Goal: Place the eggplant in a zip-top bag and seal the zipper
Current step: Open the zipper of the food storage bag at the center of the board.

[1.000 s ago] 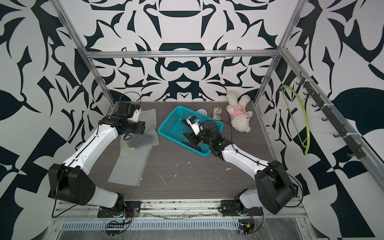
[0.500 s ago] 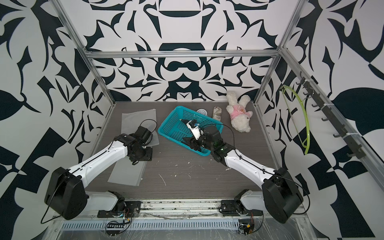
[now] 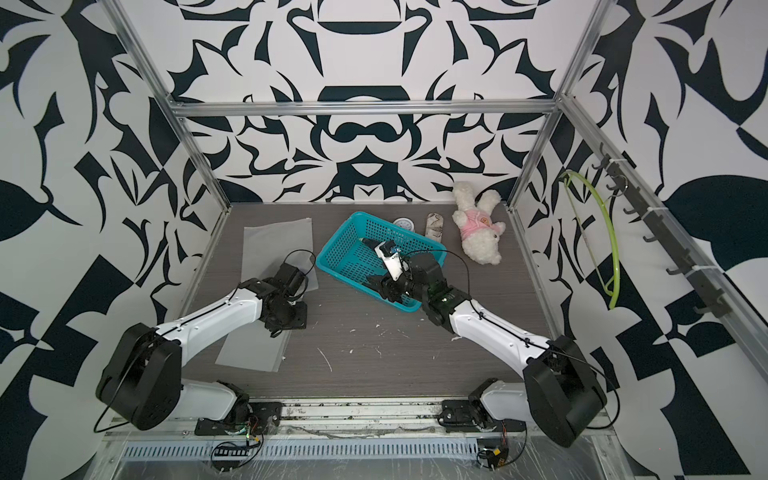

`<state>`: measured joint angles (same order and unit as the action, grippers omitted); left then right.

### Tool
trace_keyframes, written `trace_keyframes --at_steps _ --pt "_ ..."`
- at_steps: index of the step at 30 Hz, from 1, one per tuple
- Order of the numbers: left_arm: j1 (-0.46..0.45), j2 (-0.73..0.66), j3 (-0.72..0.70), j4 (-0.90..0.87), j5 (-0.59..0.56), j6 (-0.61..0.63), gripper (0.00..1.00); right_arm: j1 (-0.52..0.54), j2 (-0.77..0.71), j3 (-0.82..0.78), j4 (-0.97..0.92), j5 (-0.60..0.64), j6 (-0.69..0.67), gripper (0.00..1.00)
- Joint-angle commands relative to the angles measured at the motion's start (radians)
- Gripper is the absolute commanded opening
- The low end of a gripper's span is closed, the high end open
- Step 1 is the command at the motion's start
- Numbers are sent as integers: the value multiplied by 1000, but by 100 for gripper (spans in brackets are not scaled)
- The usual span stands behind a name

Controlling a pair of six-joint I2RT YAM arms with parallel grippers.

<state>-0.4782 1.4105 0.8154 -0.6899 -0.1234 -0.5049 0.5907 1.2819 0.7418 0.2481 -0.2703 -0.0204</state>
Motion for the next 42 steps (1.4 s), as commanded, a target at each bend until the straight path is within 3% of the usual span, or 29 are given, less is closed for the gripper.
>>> trace_keyframes --at_steps 1,9,27,38,42 --pt "38 9 -6 17 -12 12 54 2 -18 -2 30 -15 13 61" --pt "70 42 -29 41 14 -1 50 2 -9 -4 28 -11 7 60" --pt "108 135 -26 41 34 -32 30 3 10 3 17 -18 -8 59" --pt "108 127 -6 10 37 -33 0 2 15 8 10 -30 -17 59" --pt "109 111 14 -15 57 -31 0 1 16 13 -4 -40 -19 59"
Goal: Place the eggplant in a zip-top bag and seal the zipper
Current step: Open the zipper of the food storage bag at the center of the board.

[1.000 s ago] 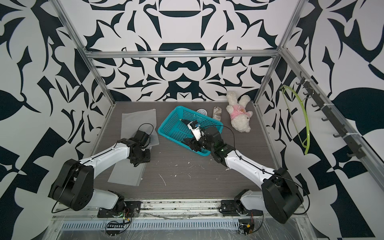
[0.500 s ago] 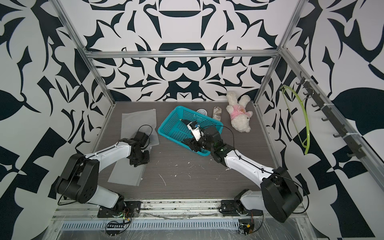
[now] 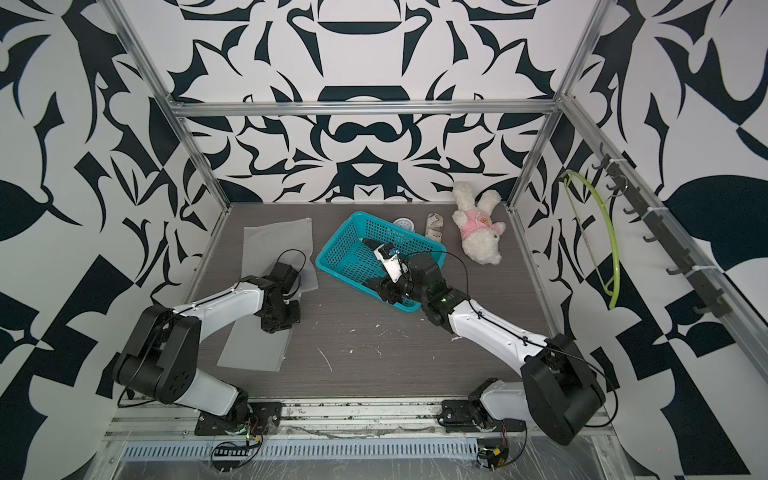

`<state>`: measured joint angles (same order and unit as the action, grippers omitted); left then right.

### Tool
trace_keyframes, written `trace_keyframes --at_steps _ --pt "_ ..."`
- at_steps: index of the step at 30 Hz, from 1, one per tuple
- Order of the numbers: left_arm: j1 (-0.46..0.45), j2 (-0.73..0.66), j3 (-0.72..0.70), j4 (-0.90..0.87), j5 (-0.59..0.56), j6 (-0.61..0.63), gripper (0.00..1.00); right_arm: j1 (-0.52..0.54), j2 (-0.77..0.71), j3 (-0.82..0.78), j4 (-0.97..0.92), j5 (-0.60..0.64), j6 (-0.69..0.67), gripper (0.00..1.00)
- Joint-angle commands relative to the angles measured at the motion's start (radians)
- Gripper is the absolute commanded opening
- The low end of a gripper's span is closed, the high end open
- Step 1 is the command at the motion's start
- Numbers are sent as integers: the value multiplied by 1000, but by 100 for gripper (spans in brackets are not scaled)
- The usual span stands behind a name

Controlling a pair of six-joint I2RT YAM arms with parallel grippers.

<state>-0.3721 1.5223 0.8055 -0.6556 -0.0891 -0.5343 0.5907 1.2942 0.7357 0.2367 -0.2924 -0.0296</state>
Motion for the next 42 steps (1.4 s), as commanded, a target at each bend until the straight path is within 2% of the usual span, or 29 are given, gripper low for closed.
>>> trace_keyframes --at_steps 1,5,12,17,21,27,33,42 --pt "2 -7 29 -53 34 -1 0 1 2 21 3 -19 -13 59" --pt "-9 -61 50 -74 124 -6 0 2 -5 28 -12 -19 -16 59" --pt "-33 -238 67 -88 328 -42 0 2 -32 38 -20 -20 -15 59" --pt "-40 -389 99 -94 392 -92 0 3 -41 51 -20 -36 -1 59" --pt "-45 -444 154 -82 440 -116 0 2 -47 74 -22 -67 33 59" --pt "-50 -438 269 -138 379 -87 0 5 -62 106 34 -131 125 60" --pt "-57 -354 470 -217 360 -5 0 67 -47 198 49 -176 168 61" --pt "-133 -256 534 -264 273 4 0 117 69 264 157 -196 291 66"
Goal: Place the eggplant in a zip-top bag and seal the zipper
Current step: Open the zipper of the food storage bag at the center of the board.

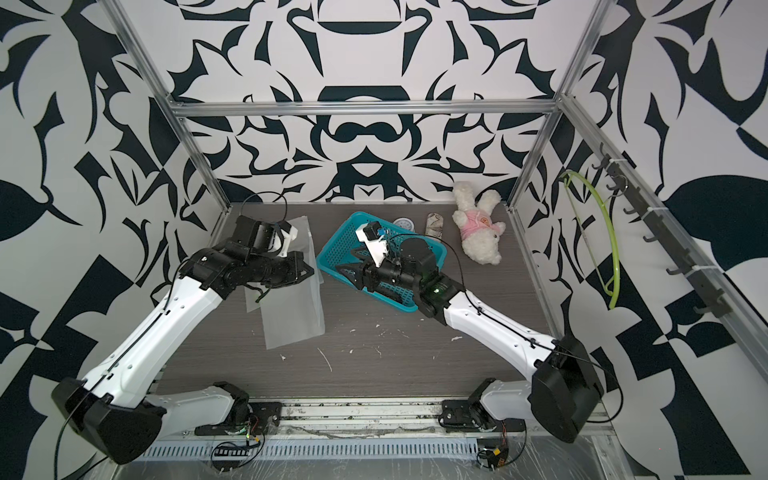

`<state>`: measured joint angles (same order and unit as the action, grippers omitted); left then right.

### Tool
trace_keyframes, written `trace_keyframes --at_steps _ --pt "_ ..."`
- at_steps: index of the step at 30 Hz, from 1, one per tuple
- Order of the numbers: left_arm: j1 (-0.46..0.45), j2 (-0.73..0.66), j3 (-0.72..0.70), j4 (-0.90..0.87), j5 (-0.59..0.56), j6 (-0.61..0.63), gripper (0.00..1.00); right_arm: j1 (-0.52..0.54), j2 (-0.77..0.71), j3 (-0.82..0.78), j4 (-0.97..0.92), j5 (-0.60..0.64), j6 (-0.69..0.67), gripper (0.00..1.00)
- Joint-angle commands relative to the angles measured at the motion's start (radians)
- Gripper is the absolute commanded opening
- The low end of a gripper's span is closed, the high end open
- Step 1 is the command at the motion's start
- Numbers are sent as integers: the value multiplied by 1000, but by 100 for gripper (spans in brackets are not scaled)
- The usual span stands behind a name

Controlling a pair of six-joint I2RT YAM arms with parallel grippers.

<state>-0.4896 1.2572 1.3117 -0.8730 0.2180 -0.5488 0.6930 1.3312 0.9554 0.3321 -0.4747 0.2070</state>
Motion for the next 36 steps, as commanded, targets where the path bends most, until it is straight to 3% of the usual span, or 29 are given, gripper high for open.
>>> trace_keyframes --at_steps 1,17,30,36 --pt "-22 26 33 -43 -38 17 0 22 49 57 61 -11 62 66" --pt "-47 80 28 -9 -64 6 0 60 219 117 57 61 172 64" --pt "-48 54 2 -11 -89 6 0 71 287 180 -78 82 185 51" --pt "-47 42 -3 1 -109 1 0 75 309 215 -157 84 202 38"
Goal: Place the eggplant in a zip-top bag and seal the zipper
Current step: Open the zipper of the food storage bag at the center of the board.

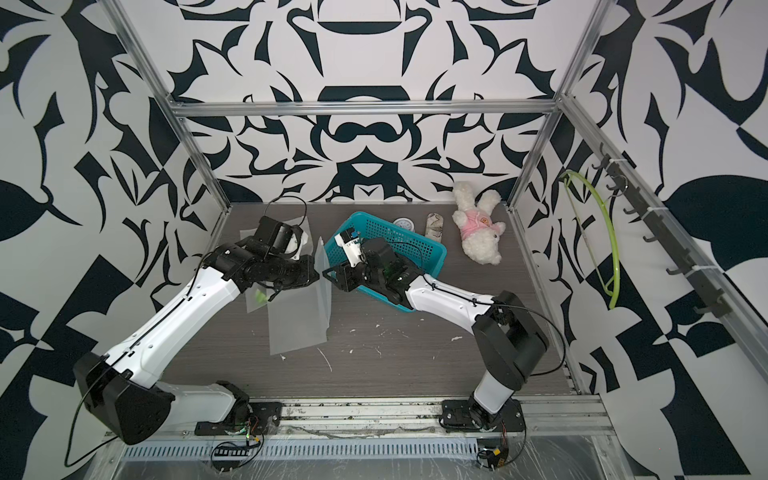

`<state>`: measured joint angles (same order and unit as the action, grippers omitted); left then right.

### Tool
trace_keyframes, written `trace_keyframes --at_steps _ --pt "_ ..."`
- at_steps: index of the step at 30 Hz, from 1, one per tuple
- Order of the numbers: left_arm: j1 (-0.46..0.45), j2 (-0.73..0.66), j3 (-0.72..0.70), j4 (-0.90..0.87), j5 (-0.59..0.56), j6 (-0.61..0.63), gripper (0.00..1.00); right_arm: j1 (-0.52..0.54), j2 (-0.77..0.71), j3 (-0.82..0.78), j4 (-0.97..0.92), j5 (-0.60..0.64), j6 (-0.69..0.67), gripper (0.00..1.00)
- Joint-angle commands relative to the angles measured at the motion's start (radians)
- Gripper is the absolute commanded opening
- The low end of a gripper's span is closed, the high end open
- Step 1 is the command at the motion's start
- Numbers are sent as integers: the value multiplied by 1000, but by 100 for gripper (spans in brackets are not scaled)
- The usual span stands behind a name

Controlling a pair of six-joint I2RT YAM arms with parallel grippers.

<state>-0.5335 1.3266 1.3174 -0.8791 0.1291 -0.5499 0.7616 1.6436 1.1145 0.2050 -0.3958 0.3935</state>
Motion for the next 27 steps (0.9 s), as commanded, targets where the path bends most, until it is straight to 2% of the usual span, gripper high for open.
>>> trace_keyframes --at_steps 1,5,9,11,19,27 --pt "-4 -25 -8 3 -26 3 0 7 -1 66 -57 6 16 37" --pt "-3 -10 13 -40 -68 8 0 7 -11 85 -130 27 -11 36" --pt "-6 10 17 -57 -67 13 0 9 -23 98 -163 27 -27 55" --pt "-11 17 12 -48 -61 13 0 16 -15 116 -173 16 -32 60" --pt "-13 41 -8 -14 -62 7 0 73 -3 141 -200 49 -14 63" --pt "-13 43 -11 -6 -72 9 0 112 1 120 -245 91 -18 63"
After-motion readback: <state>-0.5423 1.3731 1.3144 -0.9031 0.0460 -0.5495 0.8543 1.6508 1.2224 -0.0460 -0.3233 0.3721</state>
